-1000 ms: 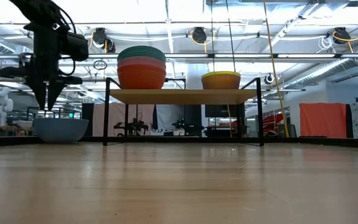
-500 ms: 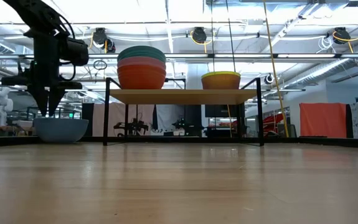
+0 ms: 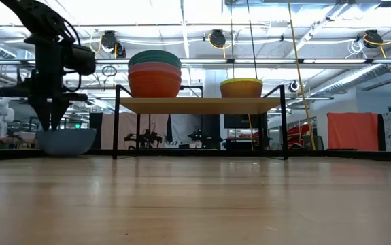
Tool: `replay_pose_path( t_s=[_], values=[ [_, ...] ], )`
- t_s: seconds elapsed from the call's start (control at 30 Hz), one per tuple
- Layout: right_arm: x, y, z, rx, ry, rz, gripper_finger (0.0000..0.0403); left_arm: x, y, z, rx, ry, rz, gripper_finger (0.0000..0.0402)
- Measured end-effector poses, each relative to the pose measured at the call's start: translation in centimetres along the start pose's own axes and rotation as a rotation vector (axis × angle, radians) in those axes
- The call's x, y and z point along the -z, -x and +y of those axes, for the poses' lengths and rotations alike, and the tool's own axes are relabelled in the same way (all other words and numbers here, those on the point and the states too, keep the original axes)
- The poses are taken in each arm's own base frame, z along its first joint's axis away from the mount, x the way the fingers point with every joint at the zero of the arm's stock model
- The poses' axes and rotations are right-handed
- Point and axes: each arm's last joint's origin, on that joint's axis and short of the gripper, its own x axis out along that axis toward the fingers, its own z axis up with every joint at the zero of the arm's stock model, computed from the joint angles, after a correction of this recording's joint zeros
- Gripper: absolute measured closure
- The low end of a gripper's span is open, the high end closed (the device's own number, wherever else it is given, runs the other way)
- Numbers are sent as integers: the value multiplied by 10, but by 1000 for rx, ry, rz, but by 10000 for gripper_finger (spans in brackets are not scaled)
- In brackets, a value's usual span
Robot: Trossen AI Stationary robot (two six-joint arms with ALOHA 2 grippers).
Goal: Place and stack bowls onto a shelf
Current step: Stack the blue bowl on top of the dark green bowl on the shelf
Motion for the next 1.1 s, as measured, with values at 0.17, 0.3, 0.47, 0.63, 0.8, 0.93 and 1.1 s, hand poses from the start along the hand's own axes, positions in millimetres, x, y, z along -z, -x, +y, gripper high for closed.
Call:
replay_pose_path(
  t_s=[0.17,0.3,0.47,0.63,0.8,0.93,1.1],
  values=[
    [0,-1,0,-1,1,1,277,0,-5,3,-16,-3,-8,321],
    [1,-4,-1,-3,1,4,277,-1,-5,2,4,-4,-41,321],
    [3,-11,-1,-15,10,21,277,-2,-5,-2,40,7,-58,321],
    [5,-18,-2,-29,12,39,277,-6,-5,-9,112,37,-55,321],
    [6,-21,-2,-33,31,47,277,-9,-4,-13,145,55,-44,321],
    [6,-21,-2,-33,34,45,277,-10,-4,-16,175,64,-38,321],
    [6,-21,-2,-33,38,45,277,-10,-4,-18,188,69,-36,321]
  ],
)
